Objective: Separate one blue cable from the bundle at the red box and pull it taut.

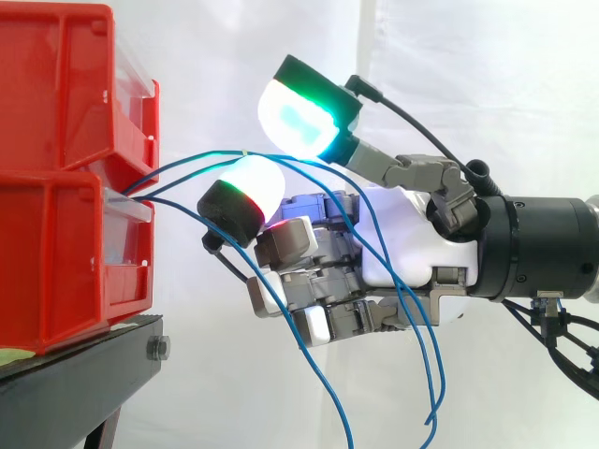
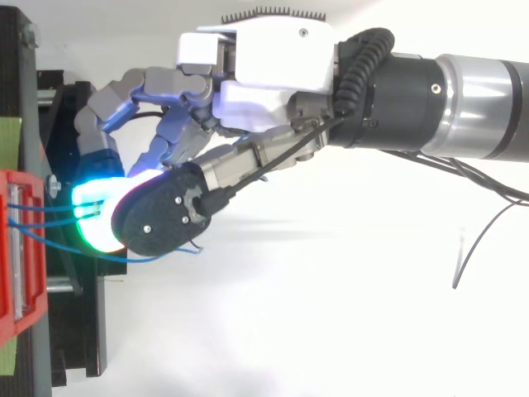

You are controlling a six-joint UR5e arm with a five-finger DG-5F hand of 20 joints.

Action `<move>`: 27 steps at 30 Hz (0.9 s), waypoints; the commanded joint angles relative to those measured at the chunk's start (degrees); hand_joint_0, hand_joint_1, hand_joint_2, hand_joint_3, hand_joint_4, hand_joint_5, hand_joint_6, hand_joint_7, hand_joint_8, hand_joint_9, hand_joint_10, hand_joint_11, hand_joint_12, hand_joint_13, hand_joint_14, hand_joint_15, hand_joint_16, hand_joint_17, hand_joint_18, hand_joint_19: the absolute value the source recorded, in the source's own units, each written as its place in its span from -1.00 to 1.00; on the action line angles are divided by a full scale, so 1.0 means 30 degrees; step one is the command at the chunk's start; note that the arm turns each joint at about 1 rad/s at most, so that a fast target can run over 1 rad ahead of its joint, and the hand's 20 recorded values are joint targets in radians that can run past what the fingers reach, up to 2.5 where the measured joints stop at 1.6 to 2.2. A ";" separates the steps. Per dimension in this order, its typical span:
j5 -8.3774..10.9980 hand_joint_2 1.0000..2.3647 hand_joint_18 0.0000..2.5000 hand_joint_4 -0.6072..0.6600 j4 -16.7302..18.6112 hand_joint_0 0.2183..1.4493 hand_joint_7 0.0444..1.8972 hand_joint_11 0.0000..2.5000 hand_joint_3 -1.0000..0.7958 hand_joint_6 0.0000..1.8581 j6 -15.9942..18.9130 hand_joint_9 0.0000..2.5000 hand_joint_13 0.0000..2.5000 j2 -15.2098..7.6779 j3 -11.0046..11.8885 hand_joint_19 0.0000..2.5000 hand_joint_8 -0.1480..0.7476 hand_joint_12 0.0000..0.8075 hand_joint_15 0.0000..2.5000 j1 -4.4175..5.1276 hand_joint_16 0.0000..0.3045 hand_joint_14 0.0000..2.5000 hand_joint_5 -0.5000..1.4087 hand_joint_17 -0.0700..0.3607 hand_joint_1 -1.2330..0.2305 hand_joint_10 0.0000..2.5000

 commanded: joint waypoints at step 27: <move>0.0000 -1.00 -0.25 0.14 -0.0029 -0.26 0.22 -0.07 -0.44 -0.03 0.0006 -0.22 -0.27 -0.0001 0.0064 -0.41 0.03 0.00 -0.49 0.0030 -0.69 -0.98 -0.65 -0.18 -0.50 -0.98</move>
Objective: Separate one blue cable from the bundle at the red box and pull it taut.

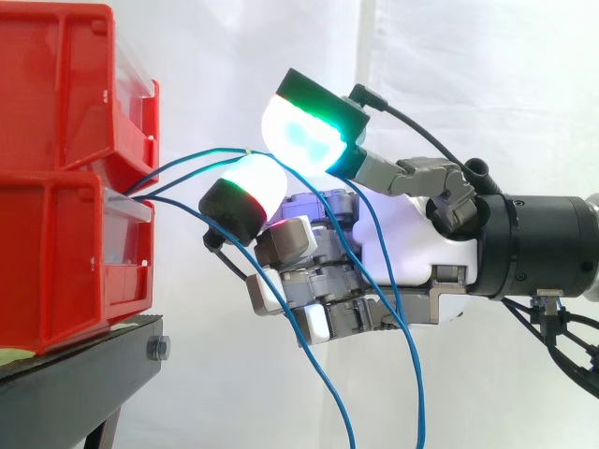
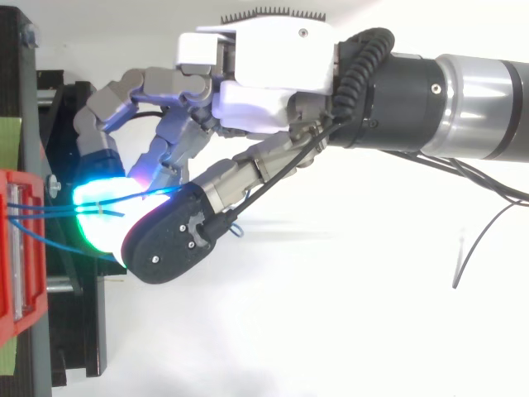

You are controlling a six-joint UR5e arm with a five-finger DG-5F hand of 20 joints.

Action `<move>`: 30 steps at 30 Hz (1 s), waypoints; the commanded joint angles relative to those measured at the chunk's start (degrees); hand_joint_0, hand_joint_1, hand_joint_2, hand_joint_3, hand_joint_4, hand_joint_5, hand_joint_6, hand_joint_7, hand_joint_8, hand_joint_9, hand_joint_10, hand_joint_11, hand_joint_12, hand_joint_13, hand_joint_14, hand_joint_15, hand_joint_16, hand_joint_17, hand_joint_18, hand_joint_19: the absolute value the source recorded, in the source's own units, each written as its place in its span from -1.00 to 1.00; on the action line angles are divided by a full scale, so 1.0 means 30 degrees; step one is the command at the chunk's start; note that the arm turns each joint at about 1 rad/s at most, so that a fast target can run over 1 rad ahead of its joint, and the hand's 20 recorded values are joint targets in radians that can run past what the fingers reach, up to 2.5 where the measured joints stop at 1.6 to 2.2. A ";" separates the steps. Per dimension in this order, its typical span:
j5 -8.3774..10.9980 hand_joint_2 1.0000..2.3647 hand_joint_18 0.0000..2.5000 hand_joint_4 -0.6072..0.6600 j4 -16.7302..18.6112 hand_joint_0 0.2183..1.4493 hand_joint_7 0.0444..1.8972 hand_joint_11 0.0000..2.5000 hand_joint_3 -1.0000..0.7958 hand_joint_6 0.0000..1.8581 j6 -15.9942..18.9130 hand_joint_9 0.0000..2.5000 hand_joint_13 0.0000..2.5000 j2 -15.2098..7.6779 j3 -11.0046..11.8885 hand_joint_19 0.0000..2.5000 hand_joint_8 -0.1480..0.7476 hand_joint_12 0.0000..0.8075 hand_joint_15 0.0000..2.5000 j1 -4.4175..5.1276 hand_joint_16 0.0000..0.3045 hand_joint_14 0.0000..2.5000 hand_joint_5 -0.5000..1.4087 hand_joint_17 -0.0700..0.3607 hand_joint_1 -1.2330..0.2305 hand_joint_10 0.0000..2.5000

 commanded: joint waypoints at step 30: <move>0.0000 -0.98 -0.26 0.01 -0.0001 -0.24 0.29 -0.06 -0.21 -0.04 0.0028 -0.22 -0.28 0.0000 0.0133 -0.40 0.02 0.01 -0.49 -0.0041 -0.69 -0.98 -0.65 -0.18 -0.48 -0.98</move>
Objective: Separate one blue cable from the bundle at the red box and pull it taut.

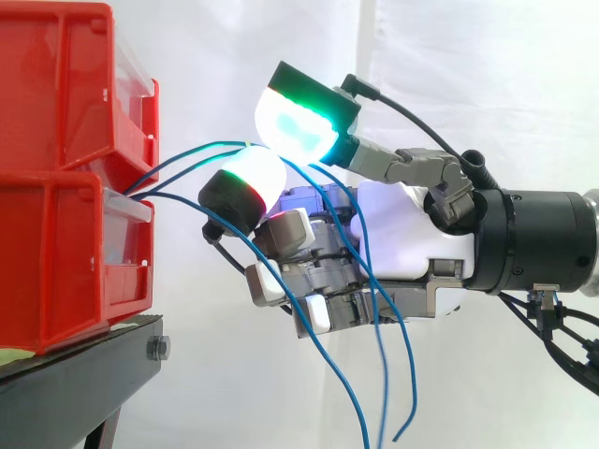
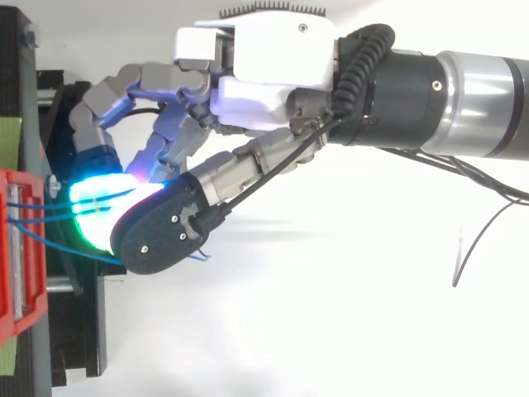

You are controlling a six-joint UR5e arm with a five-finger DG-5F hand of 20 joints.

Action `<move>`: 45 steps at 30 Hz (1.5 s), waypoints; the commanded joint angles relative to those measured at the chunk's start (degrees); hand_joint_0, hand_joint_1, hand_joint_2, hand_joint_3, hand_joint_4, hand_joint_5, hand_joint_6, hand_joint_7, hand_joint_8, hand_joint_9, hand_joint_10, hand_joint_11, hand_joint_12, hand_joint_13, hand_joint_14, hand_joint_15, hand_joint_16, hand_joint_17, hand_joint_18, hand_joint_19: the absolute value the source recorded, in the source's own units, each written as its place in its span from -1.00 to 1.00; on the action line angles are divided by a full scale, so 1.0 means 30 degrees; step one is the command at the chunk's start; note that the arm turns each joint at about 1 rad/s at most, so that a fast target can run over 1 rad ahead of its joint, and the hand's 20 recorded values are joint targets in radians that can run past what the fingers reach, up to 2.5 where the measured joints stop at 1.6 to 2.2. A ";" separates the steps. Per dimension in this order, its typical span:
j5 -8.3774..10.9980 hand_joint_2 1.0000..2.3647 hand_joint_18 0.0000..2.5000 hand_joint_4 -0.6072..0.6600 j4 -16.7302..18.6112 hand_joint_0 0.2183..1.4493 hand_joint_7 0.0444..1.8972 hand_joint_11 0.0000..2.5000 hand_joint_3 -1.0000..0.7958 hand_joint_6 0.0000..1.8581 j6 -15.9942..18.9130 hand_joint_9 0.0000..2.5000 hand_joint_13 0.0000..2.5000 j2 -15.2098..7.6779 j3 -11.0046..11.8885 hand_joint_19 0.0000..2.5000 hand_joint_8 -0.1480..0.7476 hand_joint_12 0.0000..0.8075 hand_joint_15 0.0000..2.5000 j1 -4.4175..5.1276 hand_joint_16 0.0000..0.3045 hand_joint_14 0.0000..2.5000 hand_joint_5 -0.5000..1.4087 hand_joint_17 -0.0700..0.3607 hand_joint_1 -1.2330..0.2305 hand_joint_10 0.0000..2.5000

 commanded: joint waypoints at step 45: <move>0.0000 -0.97 -0.29 -0.03 -0.0088 -0.31 0.23 -0.08 -0.10 -0.06 -0.0097 -0.26 -0.31 0.0000 0.0000 -0.38 0.00 0.02 -0.50 -0.0034 -0.68 -0.98 -0.66 -0.17 -0.47 -0.98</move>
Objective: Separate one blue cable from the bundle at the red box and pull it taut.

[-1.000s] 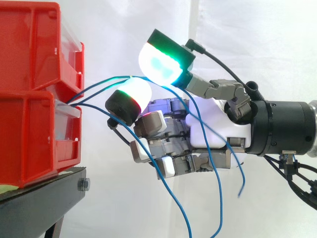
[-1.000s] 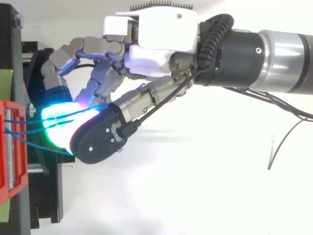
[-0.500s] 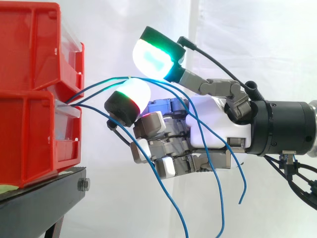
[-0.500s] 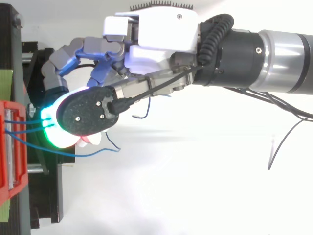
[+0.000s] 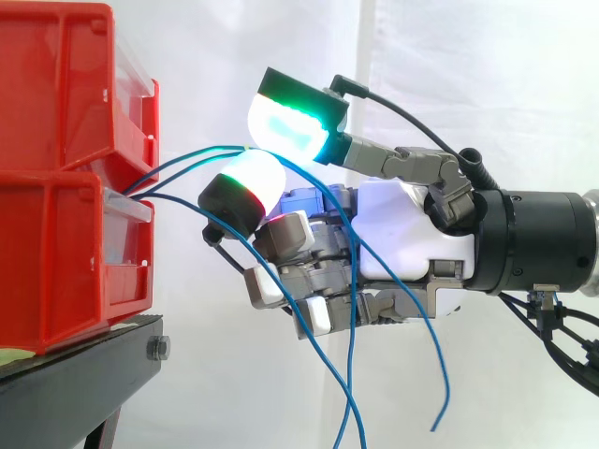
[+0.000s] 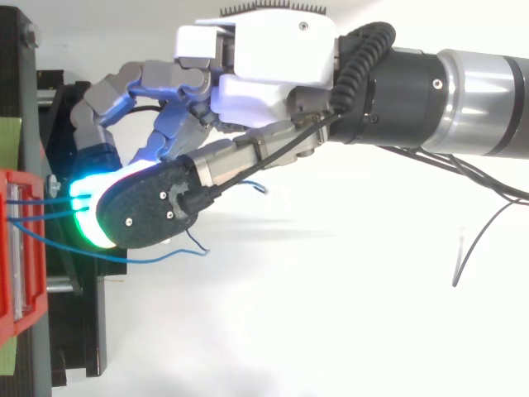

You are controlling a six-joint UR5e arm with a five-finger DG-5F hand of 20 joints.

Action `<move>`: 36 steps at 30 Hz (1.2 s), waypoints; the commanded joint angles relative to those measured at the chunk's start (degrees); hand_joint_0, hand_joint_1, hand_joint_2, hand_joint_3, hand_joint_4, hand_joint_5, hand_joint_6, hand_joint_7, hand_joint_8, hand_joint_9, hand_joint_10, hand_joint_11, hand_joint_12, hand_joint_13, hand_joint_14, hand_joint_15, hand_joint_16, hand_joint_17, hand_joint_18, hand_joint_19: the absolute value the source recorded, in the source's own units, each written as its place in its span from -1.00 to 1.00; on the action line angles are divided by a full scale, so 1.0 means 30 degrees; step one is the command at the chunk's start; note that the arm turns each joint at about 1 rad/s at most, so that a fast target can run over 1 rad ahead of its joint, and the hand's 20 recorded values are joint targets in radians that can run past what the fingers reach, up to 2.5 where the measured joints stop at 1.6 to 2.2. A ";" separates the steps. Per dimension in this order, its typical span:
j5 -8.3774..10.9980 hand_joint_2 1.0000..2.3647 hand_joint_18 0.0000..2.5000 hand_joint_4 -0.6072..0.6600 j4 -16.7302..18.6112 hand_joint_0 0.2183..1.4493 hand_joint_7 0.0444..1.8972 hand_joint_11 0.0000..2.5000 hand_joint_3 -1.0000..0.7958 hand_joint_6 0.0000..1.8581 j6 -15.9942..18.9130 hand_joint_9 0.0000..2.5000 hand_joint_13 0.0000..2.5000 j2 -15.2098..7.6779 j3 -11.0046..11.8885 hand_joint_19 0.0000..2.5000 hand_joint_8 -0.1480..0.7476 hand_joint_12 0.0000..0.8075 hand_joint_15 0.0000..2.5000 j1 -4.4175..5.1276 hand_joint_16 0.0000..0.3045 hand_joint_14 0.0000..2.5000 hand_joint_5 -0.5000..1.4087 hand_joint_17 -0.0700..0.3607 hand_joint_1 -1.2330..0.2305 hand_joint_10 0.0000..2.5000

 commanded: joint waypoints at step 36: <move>-0.0703 -1.00 -0.27 0.07 -0.0927 -0.43 0.21 -0.08 -0.44 -0.03 -0.0234 -0.25 -0.28 -0.0002 -0.0062 -0.41 0.00 0.00 -0.50 -0.0092 -0.69 -0.98 -0.63 -0.18 -0.49 -0.98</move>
